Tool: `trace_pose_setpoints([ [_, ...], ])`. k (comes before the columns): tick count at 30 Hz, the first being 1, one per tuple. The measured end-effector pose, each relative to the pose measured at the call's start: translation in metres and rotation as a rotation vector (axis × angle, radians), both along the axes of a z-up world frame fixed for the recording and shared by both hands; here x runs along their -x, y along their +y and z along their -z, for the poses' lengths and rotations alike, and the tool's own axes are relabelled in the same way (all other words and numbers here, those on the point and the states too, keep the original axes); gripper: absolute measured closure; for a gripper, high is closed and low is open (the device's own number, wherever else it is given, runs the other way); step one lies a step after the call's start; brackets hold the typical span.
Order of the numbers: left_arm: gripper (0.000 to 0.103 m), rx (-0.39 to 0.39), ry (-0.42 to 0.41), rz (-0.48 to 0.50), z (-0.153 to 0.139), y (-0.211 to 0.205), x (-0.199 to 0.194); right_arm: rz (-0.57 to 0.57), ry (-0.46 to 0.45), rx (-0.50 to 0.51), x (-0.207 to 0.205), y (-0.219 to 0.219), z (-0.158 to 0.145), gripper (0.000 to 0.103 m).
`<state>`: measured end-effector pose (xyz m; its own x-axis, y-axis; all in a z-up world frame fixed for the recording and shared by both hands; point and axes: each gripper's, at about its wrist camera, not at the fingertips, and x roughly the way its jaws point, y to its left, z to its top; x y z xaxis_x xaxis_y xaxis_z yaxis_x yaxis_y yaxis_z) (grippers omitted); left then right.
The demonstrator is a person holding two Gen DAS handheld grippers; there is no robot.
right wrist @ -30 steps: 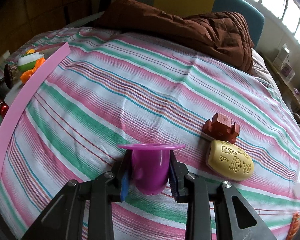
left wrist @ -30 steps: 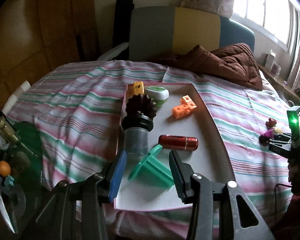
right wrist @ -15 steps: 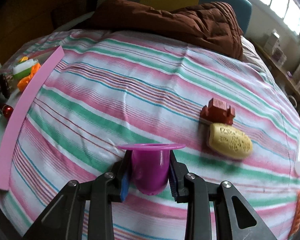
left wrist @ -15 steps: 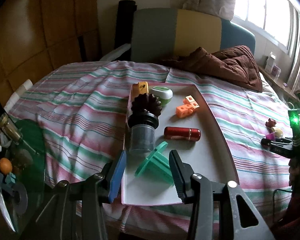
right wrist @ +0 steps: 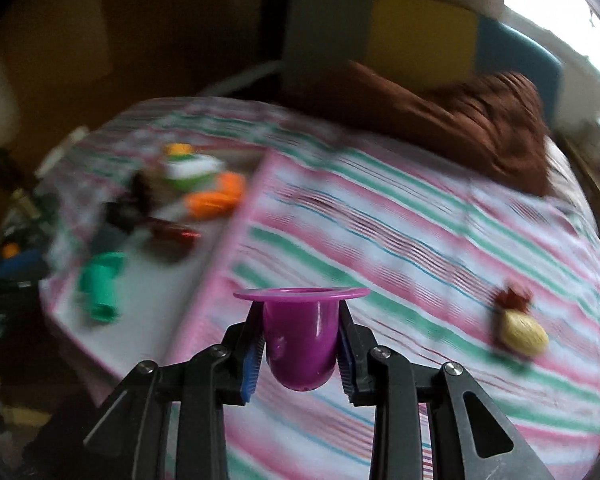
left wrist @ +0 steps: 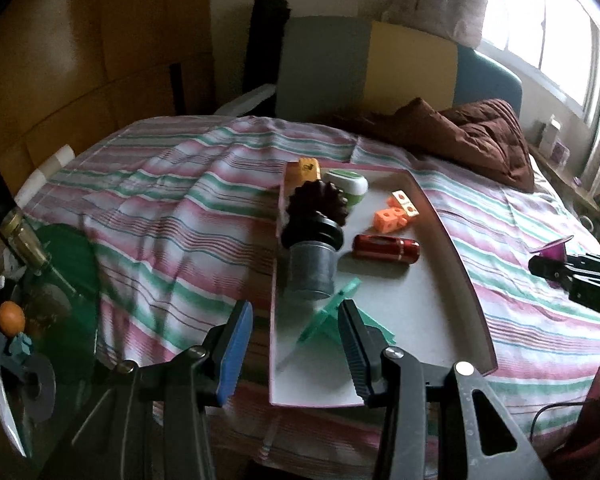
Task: Organize rigid objects
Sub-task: 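Carry the purple funnel into the tray and release it with right gripper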
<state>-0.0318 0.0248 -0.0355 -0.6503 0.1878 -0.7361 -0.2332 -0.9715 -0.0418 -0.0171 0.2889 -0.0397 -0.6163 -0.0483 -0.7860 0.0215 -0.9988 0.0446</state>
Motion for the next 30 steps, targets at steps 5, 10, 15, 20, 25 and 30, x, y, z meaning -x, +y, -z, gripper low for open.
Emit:
trace_pose_setpoints([
  [5,0.058,-0.011,-0.004,-0.032,0.000,-0.014,0.004,-0.203,-0.052,0.028,0.023,-0.067,-0.002,0.071],
  [10,0.058,-0.017,-0.016,-0.058,0.004,-0.027,0.008,-0.267,-0.161,-0.032,0.061,-0.109,0.024,0.071],
  [15,0.058,-0.025,-0.024,-0.073,0.006,-0.033,0.010,-0.194,-0.240,-0.043,0.105,-0.115,0.055,0.070],
  [20,0.058,-0.026,-0.031,-0.073,0.009,-0.034,0.011,-0.172,-0.196,0.030,0.115,-0.113,0.059,0.059],
  [25,0.058,-0.025,-0.021,-0.079,0.008,-0.034,0.011,-0.177,-0.145,0.020,0.100,-0.117,0.047,0.047],
  [30,0.058,-0.021,-0.019,-0.079,0.007,-0.033,0.009,-0.186,-0.078,0.003,0.080,-0.114,0.031,0.040],
])
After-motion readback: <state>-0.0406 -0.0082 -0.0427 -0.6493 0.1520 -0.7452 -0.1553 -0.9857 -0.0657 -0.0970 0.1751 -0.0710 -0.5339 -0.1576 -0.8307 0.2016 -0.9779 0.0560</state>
